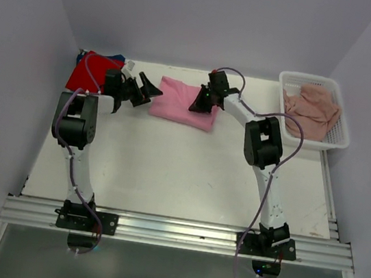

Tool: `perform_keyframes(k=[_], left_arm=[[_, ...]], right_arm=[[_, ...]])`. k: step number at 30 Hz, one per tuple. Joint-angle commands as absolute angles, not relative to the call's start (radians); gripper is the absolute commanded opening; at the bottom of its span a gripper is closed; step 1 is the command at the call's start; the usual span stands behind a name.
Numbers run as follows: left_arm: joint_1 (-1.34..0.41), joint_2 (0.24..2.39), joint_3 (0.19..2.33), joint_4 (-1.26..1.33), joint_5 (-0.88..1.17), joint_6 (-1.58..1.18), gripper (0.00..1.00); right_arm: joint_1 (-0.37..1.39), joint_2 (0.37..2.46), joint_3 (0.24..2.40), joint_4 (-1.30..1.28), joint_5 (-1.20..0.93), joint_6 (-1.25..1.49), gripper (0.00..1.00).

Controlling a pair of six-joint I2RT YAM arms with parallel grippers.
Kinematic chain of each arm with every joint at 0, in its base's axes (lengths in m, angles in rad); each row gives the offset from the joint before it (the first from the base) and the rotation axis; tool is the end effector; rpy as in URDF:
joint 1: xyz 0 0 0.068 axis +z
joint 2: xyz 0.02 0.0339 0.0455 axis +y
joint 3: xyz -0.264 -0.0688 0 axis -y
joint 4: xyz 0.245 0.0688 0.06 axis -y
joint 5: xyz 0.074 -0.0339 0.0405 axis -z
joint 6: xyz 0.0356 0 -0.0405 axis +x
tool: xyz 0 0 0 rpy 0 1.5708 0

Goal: Fold and stack the t-shirts

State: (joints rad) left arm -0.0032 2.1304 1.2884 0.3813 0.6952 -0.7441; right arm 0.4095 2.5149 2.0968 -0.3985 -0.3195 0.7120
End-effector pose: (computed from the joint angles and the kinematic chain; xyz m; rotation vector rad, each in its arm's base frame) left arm 0.4588 -0.0243 0.1494 -0.3150 2.0921 -1.1635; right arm 0.5055 0.2316 0.1451 0.2213 2.5218 0.8768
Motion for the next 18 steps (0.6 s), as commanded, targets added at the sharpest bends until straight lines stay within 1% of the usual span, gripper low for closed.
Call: perform_keyframes(k=[1, 4, 6, 7, 8, 10, 11, 13, 14, 18], left_arm=[[-0.005, 2.045, 1.224, 0.440, 0.710, -0.770, 1.00], [-0.005, 2.002, 1.175, 0.365, 0.678, -0.747, 1.00], [-0.005, 1.977, 1.148, 0.293, 0.658, -0.729, 1.00], [-0.005, 1.948, 1.112, 0.272, 0.641, -0.709, 1.00], [-0.005, 1.933, 1.091, 0.255, 0.634, -0.703, 1.00], [-0.006, 1.887, 1.011, 0.233, 0.624, -0.695, 1.00], [-0.006, 1.872, 0.987, 0.227, 0.624, -0.692, 1.00], [-0.011, 1.826, 0.915, 0.210, 0.623, -0.680, 1.00], [-0.018, 1.806, 0.891, 0.206, 0.620, -0.678, 1.00], [-0.066, 1.709, 0.801, 0.186, 0.604, -0.664, 1.00]], right_arm=[[0.457, 2.402, 2.010, -0.585, -0.180, 0.583, 0.00], [0.489, 2.324, 1.921, -0.675, -0.082, 0.507, 0.00], [0.508, 2.271, 1.807, -0.696, -0.055, 0.477, 0.00], [0.509, 2.210, 1.758, -0.693, -0.051, 0.469, 0.00], [0.515, 2.179, 1.652, -0.681, -0.055, 0.466, 0.00], [0.529, 2.111, 1.541, -0.641, -0.067, 0.445, 0.00], [0.537, 2.055, 1.444, -0.637, -0.061, 0.440, 0.00], [0.551, 1.998, 1.356, -0.626, -0.057, 0.428, 0.00], [0.555, 1.943, 1.280, -0.626, -0.048, 0.428, 0.00], [0.565, 1.827, 1.166, -0.649, 0.014, 0.413, 0.00]])
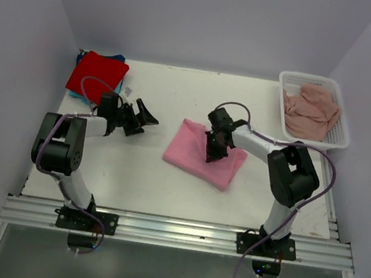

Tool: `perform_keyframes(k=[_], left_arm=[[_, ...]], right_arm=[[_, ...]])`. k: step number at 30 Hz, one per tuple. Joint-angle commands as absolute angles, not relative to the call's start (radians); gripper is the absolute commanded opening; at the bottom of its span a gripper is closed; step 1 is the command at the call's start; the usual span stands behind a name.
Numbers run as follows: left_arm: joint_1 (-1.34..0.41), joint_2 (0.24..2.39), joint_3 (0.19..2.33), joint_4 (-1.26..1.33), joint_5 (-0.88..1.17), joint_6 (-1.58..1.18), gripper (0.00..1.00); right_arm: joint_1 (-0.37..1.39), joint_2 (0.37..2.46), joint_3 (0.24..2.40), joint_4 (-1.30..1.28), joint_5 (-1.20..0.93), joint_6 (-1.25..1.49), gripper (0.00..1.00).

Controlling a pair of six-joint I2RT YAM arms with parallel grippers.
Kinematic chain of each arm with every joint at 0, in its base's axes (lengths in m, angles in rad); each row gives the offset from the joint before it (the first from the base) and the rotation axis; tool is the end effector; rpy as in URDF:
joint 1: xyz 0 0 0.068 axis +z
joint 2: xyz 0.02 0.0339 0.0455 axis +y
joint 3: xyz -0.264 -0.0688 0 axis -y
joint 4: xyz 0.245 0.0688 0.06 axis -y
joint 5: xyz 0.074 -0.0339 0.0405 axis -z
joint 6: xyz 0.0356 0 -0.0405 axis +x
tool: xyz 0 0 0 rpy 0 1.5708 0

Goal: Fold and stack the t-shirts

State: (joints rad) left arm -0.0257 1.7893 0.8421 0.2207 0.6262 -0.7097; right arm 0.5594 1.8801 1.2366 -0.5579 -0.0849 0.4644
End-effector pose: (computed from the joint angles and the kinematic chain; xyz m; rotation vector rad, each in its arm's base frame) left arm 0.3452 -0.0297 0.1391 -0.4657 2.3260 -1.0882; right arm 0.3136 0.1999 0.1639 -0.1573 2.8339 0.3648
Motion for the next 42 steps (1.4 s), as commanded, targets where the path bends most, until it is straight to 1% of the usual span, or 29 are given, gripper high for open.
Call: perform_keyframes(k=[1, 5, 10, 15, 18, 20, 21, 24, 29, 39, 41, 42], left_arm=[[-0.078, 1.669, 0.778, 0.183, 0.595, -0.660, 1.00], [-0.149, 1.612, 0.755, 0.149, 0.558, -0.650, 1.00], [-0.227, 1.612, 0.746, 0.167, 0.561, -0.684, 1.00], [-0.253, 1.620, 0.765, 0.195, 0.538, -0.689, 1.00], [-0.258, 1.654, 0.816, 0.178, 0.523, -0.666, 1.00], [-0.262, 1.695, 0.845, 0.179, 0.551, -0.649, 1.00], [-0.267, 1.742, 0.888, 0.169, 0.593, -0.646, 1.00], [-0.301, 1.802, 0.960, 0.101, 0.626, -0.621, 1.00], [-0.367, 1.784, 0.933, 0.133, 0.627, -0.641, 1.00], [-0.367, 1.717, 0.879, 0.106, 0.635, -0.630, 1.00], [-0.367, 1.715, 0.867, 0.118, 0.638, -0.634, 1.00], [-0.367, 1.717, 0.858, 0.124, 0.644, -0.634, 1.00]], right_arm=[[0.565, 1.815, 1.166, -0.684, 0.044, 0.413, 0.00], [0.565, 1.804, 1.241, -0.781, 0.195, 0.413, 0.00], [0.565, 1.934, 1.400, -0.917, 0.374, 0.446, 0.00], [0.563, 2.008, 1.520, -0.917, 0.373, 0.449, 0.00], [0.566, 1.953, 1.502, -0.852, 0.353, 0.448, 0.00], [0.565, 1.896, 1.485, -0.842, 0.354, 0.457, 0.00], [0.566, 1.882, 1.479, -0.838, 0.357, 0.457, 0.00], [0.566, 1.862, 1.483, -0.859, 0.344, 0.463, 0.00], [0.566, 1.876, 1.456, -0.858, 0.313, 0.489, 0.00], [0.566, 1.907, 1.358, -0.832, 0.339, 0.626, 0.00], [0.566, 1.921, 1.322, -0.793, 0.243, 0.615, 0.00], [0.566, 1.922, 1.306, -0.732, 0.212, 0.612, 0.00]])
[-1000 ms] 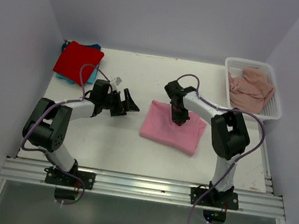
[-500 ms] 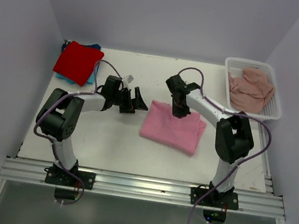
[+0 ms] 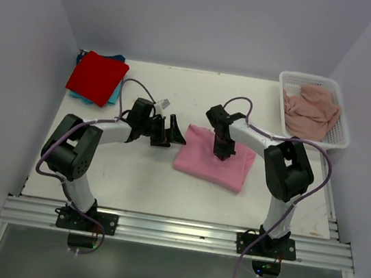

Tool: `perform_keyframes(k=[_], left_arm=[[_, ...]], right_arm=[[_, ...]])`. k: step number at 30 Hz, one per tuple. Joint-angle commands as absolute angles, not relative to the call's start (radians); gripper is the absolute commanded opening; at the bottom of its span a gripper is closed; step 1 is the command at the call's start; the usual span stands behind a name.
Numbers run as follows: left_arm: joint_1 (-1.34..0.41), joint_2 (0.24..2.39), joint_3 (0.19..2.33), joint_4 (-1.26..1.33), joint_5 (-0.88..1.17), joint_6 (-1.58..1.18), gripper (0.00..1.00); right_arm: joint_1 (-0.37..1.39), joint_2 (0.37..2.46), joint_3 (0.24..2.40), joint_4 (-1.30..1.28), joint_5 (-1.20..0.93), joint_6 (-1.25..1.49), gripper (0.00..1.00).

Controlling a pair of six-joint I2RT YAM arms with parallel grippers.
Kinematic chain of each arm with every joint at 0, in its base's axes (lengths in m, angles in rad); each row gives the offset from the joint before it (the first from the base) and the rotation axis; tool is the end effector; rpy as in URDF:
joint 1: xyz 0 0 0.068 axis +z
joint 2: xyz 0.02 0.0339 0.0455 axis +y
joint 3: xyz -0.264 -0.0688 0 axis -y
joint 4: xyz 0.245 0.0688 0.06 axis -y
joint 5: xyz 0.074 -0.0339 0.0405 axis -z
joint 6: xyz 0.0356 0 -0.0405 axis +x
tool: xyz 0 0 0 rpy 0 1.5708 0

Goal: Fold and stack the t-shirts

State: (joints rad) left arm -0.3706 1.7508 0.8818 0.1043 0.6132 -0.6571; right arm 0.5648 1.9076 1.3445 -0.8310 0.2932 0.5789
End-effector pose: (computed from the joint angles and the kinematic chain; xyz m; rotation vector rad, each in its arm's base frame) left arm 0.3148 -0.1443 0.1535 -0.0226 2.4881 -1.1966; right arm 0.3142 0.1869 0.1762 0.0569 2.8273 -0.2156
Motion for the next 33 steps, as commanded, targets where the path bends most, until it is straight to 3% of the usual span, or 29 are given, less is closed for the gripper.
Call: perform_keyframes(k=[1, 10, 18, 21, 22, 23, 25, 28, 29, 32, 33], left_arm=[[-0.367, 1.717, 0.851, 0.130, 0.649, -0.634, 1.00], [-0.367, 1.784, 0.853, 0.137, 0.655, -0.604, 1.00], [-0.367, 1.868, 0.888, 0.078, 0.571, -0.555, 1.00], [-0.367, 1.899, 0.882, 0.106, 0.590, -0.557, 0.84], [-0.370, 1.914, 0.884, 0.118, 0.598, -0.557, 0.72], [-0.373, 1.937, 0.891, 0.115, 0.601, -0.557, 0.66], [-0.377, 2.014, 0.934, 0.098, 0.617, -0.557, 0.65], [-0.396, 2.052, 0.953, 0.086, 0.592, -0.569, 0.79], [-0.399, 2.054, 0.947, 0.112, 0.598, -0.572, 0.79], [-0.405, 2.074, 0.945, 0.178, 0.643, -0.591, 0.64], [-0.408, 2.083, 0.951, 0.186, 0.664, -0.597, 0.49]], right_arm=[[0.568, 1.927, 1.287, -0.710, 0.190, 0.612, 0.00], [0.566, 1.930, 1.230, -0.476, -0.159, 0.549, 0.00], [0.566, 1.971, 1.285, -0.509, -0.155, 0.509, 0.00], [0.566, 1.968, 1.285, -0.511, -0.149, 0.508, 0.00], [0.566, 1.968, 1.285, -0.509, -0.152, 0.509, 0.00], [0.568, 1.970, 1.284, -0.506, -0.152, 0.511, 0.00], [0.566, 1.971, 1.281, -0.502, -0.153, 0.512, 0.00], [0.566, 1.960, 1.272, -0.497, -0.153, 0.511, 0.00], [0.568, 1.956, 1.269, -0.499, -0.153, 0.511, 0.00], [0.565, 1.954, 1.261, -0.491, -0.158, 0.509, 0.00], [0.566, 1.954, 1.261, -0.488, -0.161, 0.509, 0.00]])
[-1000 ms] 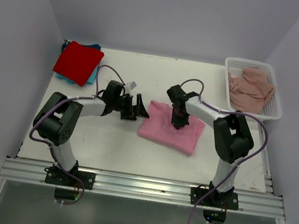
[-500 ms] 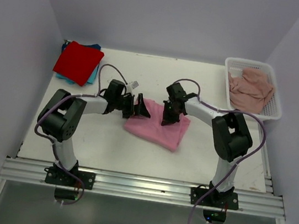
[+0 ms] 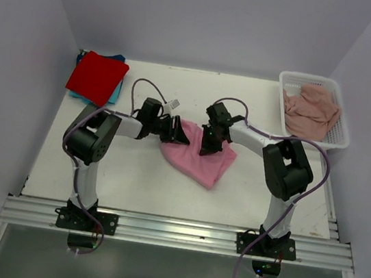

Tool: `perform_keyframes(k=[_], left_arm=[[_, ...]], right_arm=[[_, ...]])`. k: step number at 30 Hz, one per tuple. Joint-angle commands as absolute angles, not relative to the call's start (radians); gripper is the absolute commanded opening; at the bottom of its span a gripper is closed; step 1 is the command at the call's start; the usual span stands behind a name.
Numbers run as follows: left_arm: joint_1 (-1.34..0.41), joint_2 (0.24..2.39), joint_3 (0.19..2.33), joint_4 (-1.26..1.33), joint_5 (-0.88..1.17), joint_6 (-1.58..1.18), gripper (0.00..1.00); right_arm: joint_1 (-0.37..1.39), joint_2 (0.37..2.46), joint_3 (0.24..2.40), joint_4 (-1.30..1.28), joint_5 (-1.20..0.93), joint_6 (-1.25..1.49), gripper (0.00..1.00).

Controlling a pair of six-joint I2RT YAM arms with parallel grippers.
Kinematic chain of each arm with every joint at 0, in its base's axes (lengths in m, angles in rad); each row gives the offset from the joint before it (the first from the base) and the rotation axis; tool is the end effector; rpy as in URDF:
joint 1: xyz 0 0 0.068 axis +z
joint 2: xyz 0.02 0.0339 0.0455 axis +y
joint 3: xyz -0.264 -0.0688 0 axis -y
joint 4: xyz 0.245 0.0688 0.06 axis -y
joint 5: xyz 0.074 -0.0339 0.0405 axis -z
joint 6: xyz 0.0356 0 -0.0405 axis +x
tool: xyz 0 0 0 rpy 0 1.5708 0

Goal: Fold and stack the t-shirts

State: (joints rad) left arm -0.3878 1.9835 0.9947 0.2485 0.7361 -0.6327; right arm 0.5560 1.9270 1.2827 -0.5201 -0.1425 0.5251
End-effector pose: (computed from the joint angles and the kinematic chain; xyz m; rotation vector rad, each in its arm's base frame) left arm 0.3472 -0.1676 0.1159 0.1132 2.4611 -1.3403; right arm 0.3262 0.2086 0.1614 -0.0853 2.8268 0.4729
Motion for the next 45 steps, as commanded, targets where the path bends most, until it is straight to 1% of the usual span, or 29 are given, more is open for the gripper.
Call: perform_keyframes(k=[1, 2, 3, 7, 10, 11, 13, 15, 16, 18, 19, 20, 23, 29, 32, 36, 38, 40, 42, 45], left_arm=[[-0.411, 2.091, 0.956, 0.198, 0.673, -0.598, 0.39], [-0.414, 2.101, 0.962, 0.202, 0.686, -0.603, 0.25], [-0.416, 2.103, 0.963, 0.204, 0.681, -0.607, 0.00], [-0.422, 2.079, 0.933, 0.248, 0.704, -0.609, 0.00], [-0.422, 2.016, 0.901, 0.282, 0.710, -0.618, 0.00], [-0.420, 1.959, 0.891, 0.291, 0.707, -0.629, 0.00], [-0.420, 1.884, 0.876, 0.290, 0.683, -0.634, 0.00], [-0.410, 1.757, 0.873, 0.272, 0.618, -0.640, 0.00], [-0.403, 1.717, 0.877, 0.253, 0.598, -0.646, 0.00], [-0.365, 1.594, 0.877, 0.250, 0.552, -0.672, 0.00], [-0.350, 1.525, 0.887, 0.249, 0.532, -0.676, 0.00], [-0.332, 1.496, 0.896, 0.242, 0.493, -0.676, 0.00], [-0.252, 1.447, 0.946, 0.218, 0.443, -0.676, 0.00], [-0.050, 1.529, 1.092, 0.233, 0.460, -0.689, 0.00], [0.036, 1.584, 1.164, 0.316, 0.483, -0.745, 0.00], [0.193, 1.687, 1.273, 0.533, 0.515, -0.866, 0.00], [0.231, 1.773, 1.348, 0.630, 0.549, -0.972, 0.00], [0.273, 1.860, 1.423, 0.788, 0.567, -1.046, 0.00], [0.302, 1.905, 1.472, 0.874, 0.569, -1.101, 0.00], [0.334, 1.965, 1.531, 0.907, 0.558, -1.114, 0.00]], right_arm=[[0.566, 1.954, 1.259, -0.486, -0.163, 0.508, 0.00], [0.566, 1.954, 1.259, -0.485, -0.164, 0.509, 0.00], [0.565, 1.954, 1.258, -0.483, -0.169, 0.509, 0.00], [0.566, 1.948, 1.252, -0.480, -0.170, 0.503, 0.00], [0.566, 1.933, 1.244, -0.465, -0.204, 0.492, 0.00], [0.566, 1.922, 1.238, -0.439, -0.221, 0.489, 0.00], [0.566, 1.852, 1.204, -0.399, -0.270, 0.476, 0.00], [0.566, 1.781, 1.169, -0.345, -0.320, 0.471, 0.00], [0.565, 1.708, 1.163, -0.339, -0.324, 0.472, 0.01], [0.563, 1.642, 1.155, -0.356, -0.305, 0.465, 0.18], [0.564, 1.576, 1.152, -0.368, -0.290, 0.456, 0.29], [0.565, 1.548, 1.152, -0.402, -0.264, 0.453, 0.32], [0.565, 1.459, 1.146, -0.466, -0.241, 0.427, 0.34], [0.563, 1.323, 1.062, -0.534, -0.198, 0.402, 0.33], [0.565, 1.287, 1.025, -0.563, -0.186, 0.388, 0.32], [0.565, 1.243, 0.965, -0.581, -0.190, 0.390, 0.28], [0.563, 1.232, 0.951, -0.581, -0.198, 0.399, 0.27], [0.565, 1.221, 0.942, -0.584, -0.202, 0.402, 0.26], [0.565, 1.218, 0.946, -0.606, -0.195, 0.397, 0.24], [0.564, 1.201, 0.945, -0.632, -0.175, 0.391, 0.24]])
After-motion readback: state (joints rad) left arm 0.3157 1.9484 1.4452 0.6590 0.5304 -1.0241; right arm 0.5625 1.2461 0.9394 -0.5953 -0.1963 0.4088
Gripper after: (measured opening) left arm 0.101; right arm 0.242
